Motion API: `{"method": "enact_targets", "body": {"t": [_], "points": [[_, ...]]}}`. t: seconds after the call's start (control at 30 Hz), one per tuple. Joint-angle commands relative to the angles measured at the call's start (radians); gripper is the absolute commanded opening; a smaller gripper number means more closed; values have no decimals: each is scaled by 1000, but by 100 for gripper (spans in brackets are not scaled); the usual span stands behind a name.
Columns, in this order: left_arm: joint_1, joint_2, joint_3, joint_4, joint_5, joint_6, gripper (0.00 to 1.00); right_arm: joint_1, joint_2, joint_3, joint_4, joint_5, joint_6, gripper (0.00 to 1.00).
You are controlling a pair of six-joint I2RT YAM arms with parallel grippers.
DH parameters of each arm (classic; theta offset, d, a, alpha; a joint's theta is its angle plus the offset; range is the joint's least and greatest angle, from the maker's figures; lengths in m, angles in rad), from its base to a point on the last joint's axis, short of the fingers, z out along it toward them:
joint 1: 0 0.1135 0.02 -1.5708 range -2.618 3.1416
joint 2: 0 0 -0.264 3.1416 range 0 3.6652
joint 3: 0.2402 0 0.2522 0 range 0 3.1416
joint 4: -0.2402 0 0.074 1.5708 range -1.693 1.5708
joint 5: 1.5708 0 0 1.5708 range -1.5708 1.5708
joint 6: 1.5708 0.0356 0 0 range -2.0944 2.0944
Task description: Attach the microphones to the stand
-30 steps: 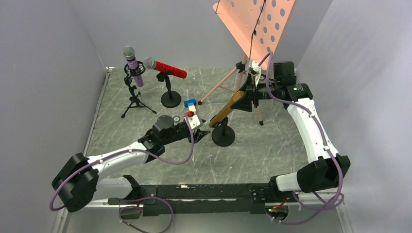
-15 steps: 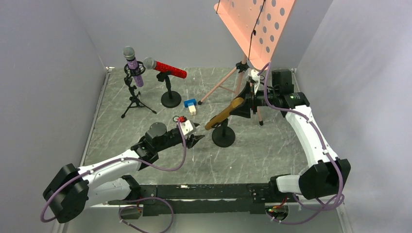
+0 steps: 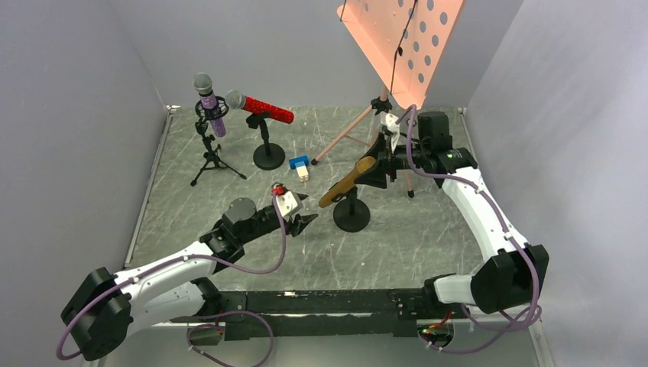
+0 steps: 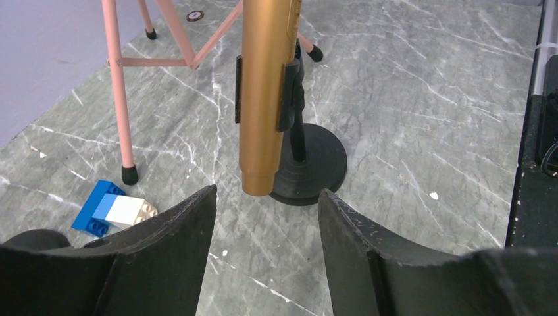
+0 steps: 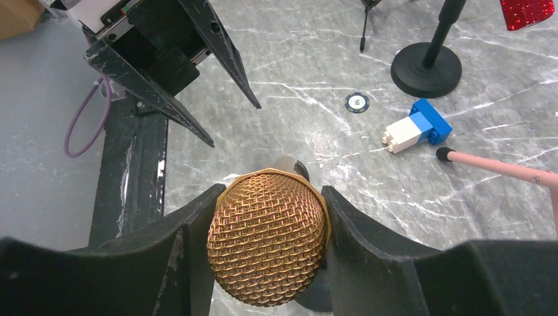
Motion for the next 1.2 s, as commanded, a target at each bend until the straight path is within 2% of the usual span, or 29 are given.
{"method": "enact_targets", "body": {"t": [0.0, 0.43, 0.47, 0.53, 0.57, 0.67, 0.83, 0.9, 1.17], "points": [[-2, -37, -10, 5, -31, -13, 64, 42, 48, -29, -25, 101, -17, 13], [-2, -113, -62, -8, -76, -29, 68, 83, 129, -24, -26, 169, -16, 13], [-2, -118, -65, -7, -79, -31, 70, 86, 133, -24, -30, 169, -18, 13], [-2, -129, -73, -3, -88, -40, 92, 90, 146, -25, -38, 169, -24, 13], [-2, -134, -77, 2, -88, -43, 96, 92, 150, -24, -44, 171, -29, 13], [-1, -145, -83, 16, -95, -55, 99, 96, 163, -20, -54, 173, -39, 14], [5, -146, -74, 17, -86, -71, 99, 97, 172, -18, -64, 173, -47, 15], [10, -144, -72, 20, -83, -81, 99, 96, 172, -11, -79, 167, -60, 20], [27, -148, -64, 37, -75, -126, 99, 96, 145, 17, -116, 127, -77, 61]]}}
